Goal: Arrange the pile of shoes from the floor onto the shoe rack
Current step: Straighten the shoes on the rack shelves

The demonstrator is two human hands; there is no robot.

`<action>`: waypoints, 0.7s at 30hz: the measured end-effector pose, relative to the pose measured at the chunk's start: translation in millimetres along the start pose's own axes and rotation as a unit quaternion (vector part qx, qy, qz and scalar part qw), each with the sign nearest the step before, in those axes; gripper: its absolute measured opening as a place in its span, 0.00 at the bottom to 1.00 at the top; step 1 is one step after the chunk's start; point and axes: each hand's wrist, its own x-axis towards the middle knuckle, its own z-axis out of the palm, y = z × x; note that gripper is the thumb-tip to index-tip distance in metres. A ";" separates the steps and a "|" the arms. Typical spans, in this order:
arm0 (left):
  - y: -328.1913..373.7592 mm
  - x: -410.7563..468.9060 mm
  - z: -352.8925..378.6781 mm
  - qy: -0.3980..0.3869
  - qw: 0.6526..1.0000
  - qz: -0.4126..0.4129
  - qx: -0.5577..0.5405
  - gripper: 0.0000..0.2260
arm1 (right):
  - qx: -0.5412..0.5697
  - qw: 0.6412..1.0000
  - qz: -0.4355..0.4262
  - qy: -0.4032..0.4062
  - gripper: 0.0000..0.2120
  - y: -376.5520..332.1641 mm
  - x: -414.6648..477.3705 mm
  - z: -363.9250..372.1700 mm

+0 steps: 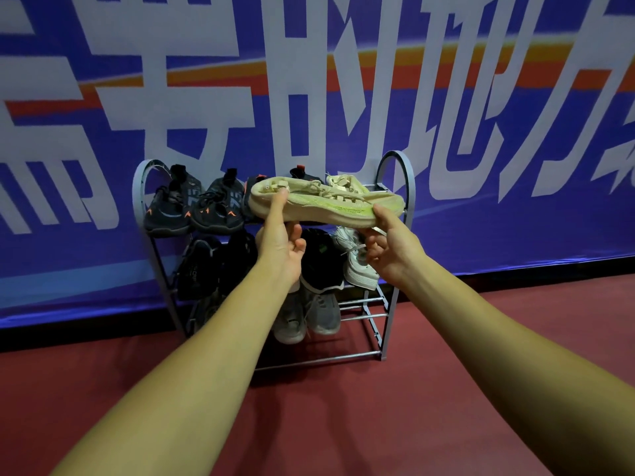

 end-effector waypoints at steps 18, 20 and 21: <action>9.0 -1.5 2.5 -0.081 0.987 0.009 0.137 0.20 | -0.046 0.998 -0.037 -0.035 0.19 4.5 -6.8 -1.3; 10.0 -1.6 0.6 -0.084 0.987 0.007 0.134 0.17 | -0.045 0.998 -0.034 -0.036 0.18 6.3 -7.8 -1.8; 10.1 -1.6 -0.3 -0.087 0.988 0.007 0.131 0.17 | -0.043 0.998 -0.031 -0.036 0.17 7.0 -8.3 -1.2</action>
